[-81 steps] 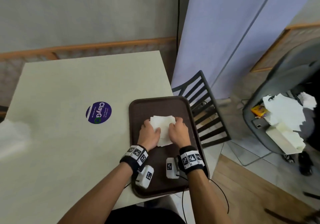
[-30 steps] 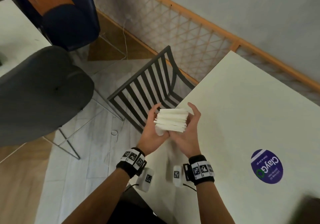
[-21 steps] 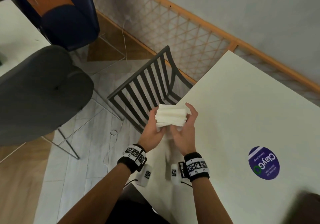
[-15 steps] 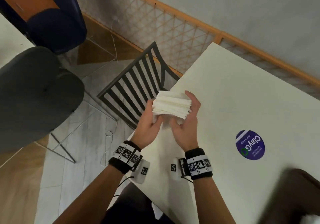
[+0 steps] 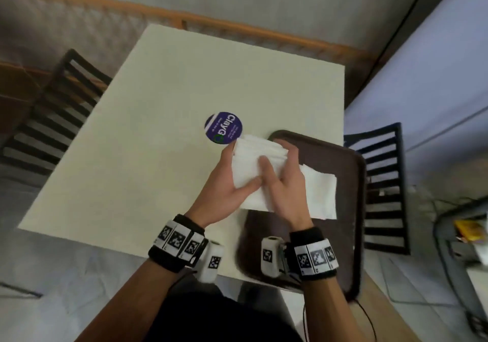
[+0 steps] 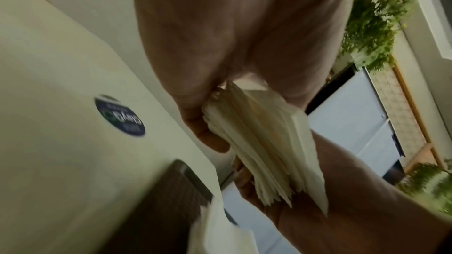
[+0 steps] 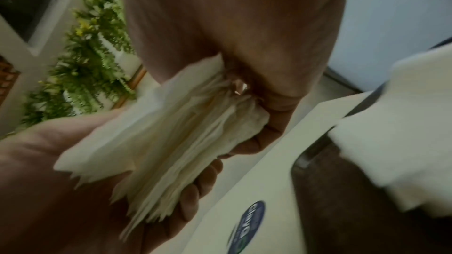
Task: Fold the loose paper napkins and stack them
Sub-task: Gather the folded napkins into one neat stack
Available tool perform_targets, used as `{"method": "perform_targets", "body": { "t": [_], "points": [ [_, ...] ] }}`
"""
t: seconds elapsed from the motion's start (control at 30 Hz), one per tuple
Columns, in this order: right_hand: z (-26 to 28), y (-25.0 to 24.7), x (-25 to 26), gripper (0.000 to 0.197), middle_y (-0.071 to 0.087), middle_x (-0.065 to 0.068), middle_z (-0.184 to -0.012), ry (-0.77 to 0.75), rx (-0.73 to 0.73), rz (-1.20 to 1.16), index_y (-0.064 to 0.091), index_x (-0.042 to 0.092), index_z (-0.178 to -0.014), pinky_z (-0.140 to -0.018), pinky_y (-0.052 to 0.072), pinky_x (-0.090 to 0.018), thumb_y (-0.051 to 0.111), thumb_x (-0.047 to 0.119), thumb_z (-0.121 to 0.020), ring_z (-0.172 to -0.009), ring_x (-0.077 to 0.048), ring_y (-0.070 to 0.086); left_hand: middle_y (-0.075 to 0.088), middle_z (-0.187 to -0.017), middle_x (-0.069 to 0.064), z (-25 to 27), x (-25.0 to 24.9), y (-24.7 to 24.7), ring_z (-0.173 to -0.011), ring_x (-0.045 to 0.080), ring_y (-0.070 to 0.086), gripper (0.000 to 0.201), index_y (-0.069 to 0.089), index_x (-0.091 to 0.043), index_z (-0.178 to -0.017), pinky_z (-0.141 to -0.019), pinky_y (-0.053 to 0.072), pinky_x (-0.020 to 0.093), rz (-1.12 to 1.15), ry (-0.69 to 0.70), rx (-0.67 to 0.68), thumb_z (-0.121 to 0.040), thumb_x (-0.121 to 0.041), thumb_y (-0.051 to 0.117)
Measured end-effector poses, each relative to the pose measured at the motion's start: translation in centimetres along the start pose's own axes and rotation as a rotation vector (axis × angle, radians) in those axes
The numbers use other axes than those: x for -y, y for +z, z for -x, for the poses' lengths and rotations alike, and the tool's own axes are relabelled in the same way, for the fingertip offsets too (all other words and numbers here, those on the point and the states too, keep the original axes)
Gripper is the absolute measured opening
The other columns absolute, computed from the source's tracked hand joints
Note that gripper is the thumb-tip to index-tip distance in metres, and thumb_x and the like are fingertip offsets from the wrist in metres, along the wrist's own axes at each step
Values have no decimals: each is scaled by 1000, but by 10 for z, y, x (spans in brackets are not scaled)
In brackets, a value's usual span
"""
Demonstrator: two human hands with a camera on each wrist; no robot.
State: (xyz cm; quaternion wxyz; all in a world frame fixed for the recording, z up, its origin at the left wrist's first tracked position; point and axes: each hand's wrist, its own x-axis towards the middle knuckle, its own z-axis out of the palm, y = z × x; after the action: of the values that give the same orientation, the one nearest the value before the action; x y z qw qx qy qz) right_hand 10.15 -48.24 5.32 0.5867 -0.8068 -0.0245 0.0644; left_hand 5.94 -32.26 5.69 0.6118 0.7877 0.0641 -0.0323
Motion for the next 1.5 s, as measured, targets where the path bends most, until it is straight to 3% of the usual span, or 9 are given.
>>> {"method": "perform_targets", "body": {
  "t": [0.2, 0.5, 0.67, 0.8, 0.97, 1.1, 1.2, 1.3, 1.5],
  "points": [
    [8, -103, -44, 33, 69, 11, -116, 199, -38, 143, 53, 29, -141, -93, 57, -36, 56, 45, -112, -105, -10, 68, 21, -170, -7, -1, -17, 97, -155, 3, 27, 165, -10, -38, -169, -127, 29, 29, -208, -44, 232, -53, -47, 107],
    [-32, -146, -69, 77, 41, -21, -159, 397, 163, 536, 32, 27, -162, -115, 46, -55, 43, 75, -104, -136, -45, 57, 5, -169, -1, -57, -15, 143, -154, 34, 32, 152, -2, -28, -170, -124, 38, 46, -689, -156, 360, -61, -41, 103],
    [-38, -174, -61, 136, 16, -4, -175, 114, 356, 847, 12, 29, -172, -127, 30, -61, 84, 80, -68, -161, -38, 25, -6, -176, -2, -72, -19, 151, -164, 33, 2, 165, -3, -21, -170, -125, 30, 62, -975, -2, 428, -49, -64, 101],
    [-48, -157, -67, 175, 11, -3, -179, 57, 604, 1023, -10, 24, -173, -131, 23, -64, 103, 62, -44, -167, -33, 10, 27, -163, 6, -93, -31, 158, -155, 30, 23, 158, 17, -11, -164, -121, 41, 55, -1089, 7, 546, -42, -70, 98],
    [-57, -161, -67, 142, 45, -5, -160, 93, 503, 931, 16, 21, -170, -113, 51, -56, 102, 49, -60, -143, -34, 54, 42, -141, 2, -102, -35, 156, -136, 26, 42, 123, 40, -15, -148, -98, 53, 51, -1114, 29, 549, -52, -65, 97],
    [-55, -179, -74, 155, 28, -9, -173, 269, 516, 679, 8, 25, -173, -126, 40, -54, 101, 65, -55, -156, -34, 38, 20, -170, 4, -99, -28, 143, -160, 32, 19, 162, 6, -25, -169, -124, 36, 61, -972, -57, 554, -45, -73, 99],
    [-48, -189, -75, 137, 36, -18, -173, 430, 307, 487, 14, 22, -173, -124, 41, -55, 62, 100, -72, -151, -37, 49, 2, -177, -1, -89, -24, 129, -164, 34, 4, 174, -14, -36, -168, -130, 25, 60, -898, -103, 537, -41, -73, 100],
    [-42, -171, -76, 113, 49, -27, -162, 683, 151, 457, 33, 5, -167, -118, 45, -53, 26, 92, -96, -142, -43, 56, -2, -174, -3, -84, -18, 137, -162, 37, 4, 175, -19, -38, -166, -127, 28, 62, -934, -98, 575, -43, -61, 104],
    [-31, -134, -76, 92, 53, -31, -157, 738, 128, 332, 48, -4, -156, -118, 42, -47, 32, 73, -108, -144, -45, 52, 21, -162, 8, -84, -12, 167, -144, 40, 39, 156, -4, -31, -168, -102, 56, 60, -1049, -9, 556, -57, -25, 106]
  ]
}}
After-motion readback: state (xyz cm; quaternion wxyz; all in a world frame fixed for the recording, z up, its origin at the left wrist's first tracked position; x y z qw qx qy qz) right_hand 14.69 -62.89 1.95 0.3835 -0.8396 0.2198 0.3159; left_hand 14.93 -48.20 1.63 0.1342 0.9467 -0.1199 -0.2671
